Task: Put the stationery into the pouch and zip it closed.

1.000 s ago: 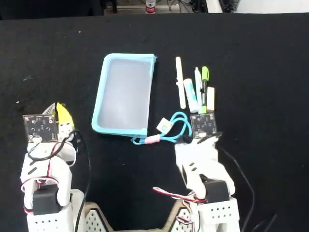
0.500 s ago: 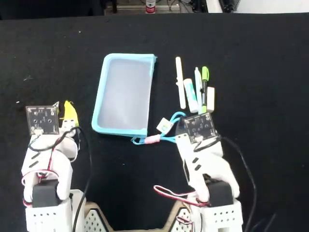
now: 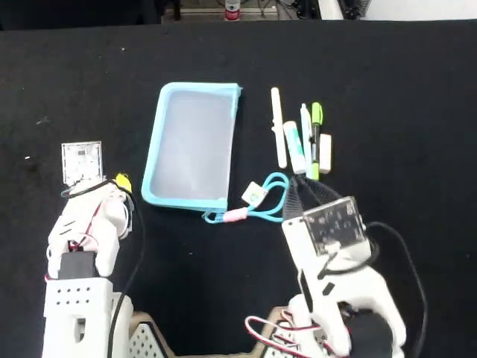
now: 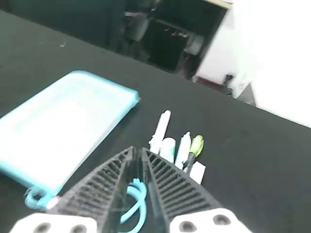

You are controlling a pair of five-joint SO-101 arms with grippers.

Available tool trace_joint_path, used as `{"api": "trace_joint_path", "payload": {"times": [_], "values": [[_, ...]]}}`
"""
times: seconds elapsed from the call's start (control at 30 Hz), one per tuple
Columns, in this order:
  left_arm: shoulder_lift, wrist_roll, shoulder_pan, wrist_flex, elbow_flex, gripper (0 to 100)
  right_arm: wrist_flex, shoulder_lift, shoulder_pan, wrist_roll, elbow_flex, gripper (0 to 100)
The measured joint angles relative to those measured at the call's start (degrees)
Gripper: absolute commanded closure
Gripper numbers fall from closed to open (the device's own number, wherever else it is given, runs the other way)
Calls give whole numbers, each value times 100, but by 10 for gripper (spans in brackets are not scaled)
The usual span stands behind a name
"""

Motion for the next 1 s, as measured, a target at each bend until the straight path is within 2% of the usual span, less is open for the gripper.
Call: {"api": "trace_joint_path", "payload": {"times": [0.27, 0.4, 0.57, 0.63, 0.73, 0.83, 1.0], "values": [[18, 0, -9, -9, 88, 897, 141, 2848, -1108, 9, -607, 977], [18, 0, -9, -9, 88, 844, -255, 3367, -1477, 0, -316, 870], [53, 0, 0, 79, 88, 824, -905, 4123, -1960, 0, 308, 899], [62, 0, 0, 193, 88, 824, -1152, 4387, -2013, 53, 343, 899], [70, 0, 0, 246, 88, 824, -1415, 4756, -2040, 536, 352, 898], [79, 0, 0, 246, 88, 824, -1468, 5257, -2040, 1002, 352, 898], [79, 0, 0, 246, 88, 824, -1486, 6101, -2040, 1345, 88, 869]]}}
